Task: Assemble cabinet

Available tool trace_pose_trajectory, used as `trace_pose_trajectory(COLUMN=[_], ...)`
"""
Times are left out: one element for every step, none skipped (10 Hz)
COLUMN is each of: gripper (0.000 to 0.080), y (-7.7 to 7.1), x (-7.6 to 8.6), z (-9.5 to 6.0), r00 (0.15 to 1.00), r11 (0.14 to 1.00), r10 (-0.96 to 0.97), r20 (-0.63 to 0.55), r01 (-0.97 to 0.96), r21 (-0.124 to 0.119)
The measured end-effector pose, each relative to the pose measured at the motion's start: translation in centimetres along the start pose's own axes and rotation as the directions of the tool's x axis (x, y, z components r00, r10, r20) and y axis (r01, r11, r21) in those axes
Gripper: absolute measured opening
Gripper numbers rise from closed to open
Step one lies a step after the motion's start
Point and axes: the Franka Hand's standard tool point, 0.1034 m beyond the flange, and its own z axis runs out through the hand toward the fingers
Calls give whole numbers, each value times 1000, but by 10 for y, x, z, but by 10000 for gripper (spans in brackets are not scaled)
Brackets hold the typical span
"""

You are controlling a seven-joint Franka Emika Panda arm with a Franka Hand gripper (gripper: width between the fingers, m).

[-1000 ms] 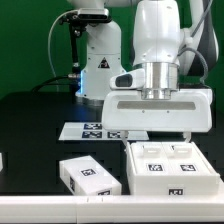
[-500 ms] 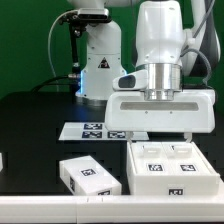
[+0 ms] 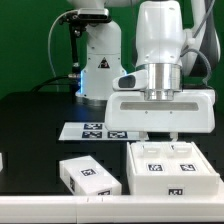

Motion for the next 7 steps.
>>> trace_pose_trajectory(gripper=[216,217,217,217,217,219,219], y=[0,2,7,4,1,1,-6], x=[0,-1,-3,-4,-1,6,10], z=[0,-1,-4,-12,-27,-45,-61], r00=[1000,1000,1000,996,989,982,971], r11=[1000,1000,1000,1000,1000,999,996], r10=[0,-8,-6,-1,8,29,67], r20=[0,4,29,84,145,186,230], r01=[0,8,7,1,-12,-36,-78], r21=[0,-2,-4,9,25,34,36])
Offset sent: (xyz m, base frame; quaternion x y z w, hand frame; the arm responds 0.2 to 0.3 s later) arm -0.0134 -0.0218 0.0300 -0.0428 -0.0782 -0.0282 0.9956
